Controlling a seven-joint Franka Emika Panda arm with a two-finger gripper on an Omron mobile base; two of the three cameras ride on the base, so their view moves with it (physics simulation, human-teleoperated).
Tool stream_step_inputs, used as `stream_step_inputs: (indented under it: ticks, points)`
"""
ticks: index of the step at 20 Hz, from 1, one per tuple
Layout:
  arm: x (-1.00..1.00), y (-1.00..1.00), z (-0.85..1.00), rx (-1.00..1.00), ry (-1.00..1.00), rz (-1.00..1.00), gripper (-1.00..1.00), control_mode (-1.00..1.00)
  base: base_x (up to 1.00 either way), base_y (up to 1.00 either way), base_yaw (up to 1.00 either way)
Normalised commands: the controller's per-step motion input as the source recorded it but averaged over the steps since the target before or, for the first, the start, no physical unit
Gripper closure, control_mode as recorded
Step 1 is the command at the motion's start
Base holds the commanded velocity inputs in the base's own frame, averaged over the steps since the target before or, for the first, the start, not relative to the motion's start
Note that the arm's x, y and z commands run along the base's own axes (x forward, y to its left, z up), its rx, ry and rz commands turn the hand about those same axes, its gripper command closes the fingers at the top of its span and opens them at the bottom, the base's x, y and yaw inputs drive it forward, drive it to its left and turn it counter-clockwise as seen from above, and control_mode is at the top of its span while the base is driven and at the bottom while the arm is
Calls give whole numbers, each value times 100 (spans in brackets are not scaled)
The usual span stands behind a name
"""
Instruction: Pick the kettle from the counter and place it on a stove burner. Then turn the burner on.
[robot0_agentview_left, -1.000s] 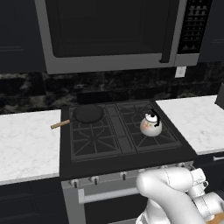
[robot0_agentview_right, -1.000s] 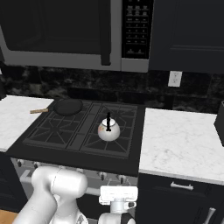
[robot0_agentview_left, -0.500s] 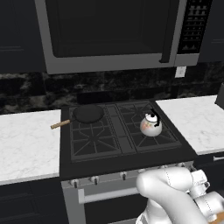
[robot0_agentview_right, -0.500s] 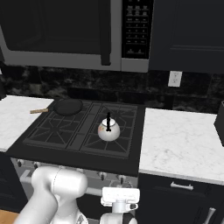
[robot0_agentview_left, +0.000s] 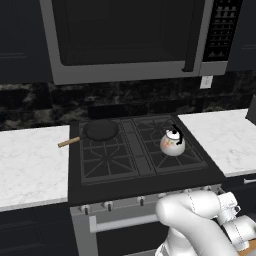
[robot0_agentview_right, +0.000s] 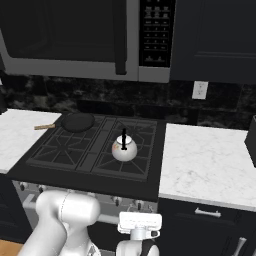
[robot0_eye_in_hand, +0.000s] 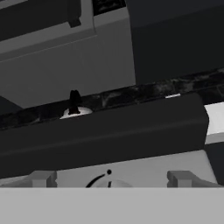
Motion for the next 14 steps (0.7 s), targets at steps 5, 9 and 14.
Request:
stream_step_inputs:
  ticks: [5,9,14]
  points:
    - [2,10,-16,-6,6,0,100,-100,0,0,0]
    - [22,2,0,-1,0,0,100,-100,0,0,0]
    - [46,0,0,0,2,0,100,-100,0,0,0]
